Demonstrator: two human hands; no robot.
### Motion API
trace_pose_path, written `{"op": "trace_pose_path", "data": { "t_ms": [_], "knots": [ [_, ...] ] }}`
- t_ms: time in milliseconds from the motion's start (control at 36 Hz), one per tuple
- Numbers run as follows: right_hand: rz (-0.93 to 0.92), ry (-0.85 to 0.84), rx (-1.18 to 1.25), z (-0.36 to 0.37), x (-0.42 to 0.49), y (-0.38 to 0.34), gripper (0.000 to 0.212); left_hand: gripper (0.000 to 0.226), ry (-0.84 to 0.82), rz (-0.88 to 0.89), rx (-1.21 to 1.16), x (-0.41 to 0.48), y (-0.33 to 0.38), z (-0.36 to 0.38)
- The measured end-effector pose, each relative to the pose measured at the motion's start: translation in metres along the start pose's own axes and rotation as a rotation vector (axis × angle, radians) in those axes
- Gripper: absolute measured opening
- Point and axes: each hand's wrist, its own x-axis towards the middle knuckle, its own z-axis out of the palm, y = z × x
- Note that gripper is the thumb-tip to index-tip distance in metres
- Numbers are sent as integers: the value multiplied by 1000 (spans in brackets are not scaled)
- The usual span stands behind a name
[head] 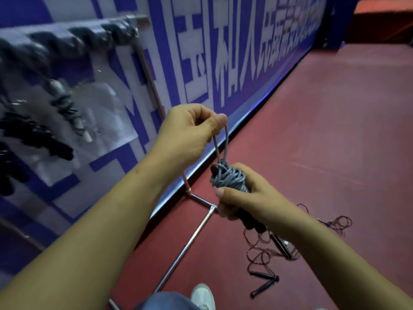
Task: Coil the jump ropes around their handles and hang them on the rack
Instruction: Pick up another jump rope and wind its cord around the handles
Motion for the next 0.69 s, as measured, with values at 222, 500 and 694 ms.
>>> {"op": "trace_pose_path", "data": {
  "t_ms": [222,500,694],
  "knots": [
    [-143,67,-127,41,27,-75,24,31,-19,-5,255,2,62,-83],
    [-217,-1,-304,105,96,-145,41,24,8,-53,460,28,99,-191],
    [-232,-28,-331,139,166,-170,34,7,236,-11,512,73,83,-244]
  ]
}}
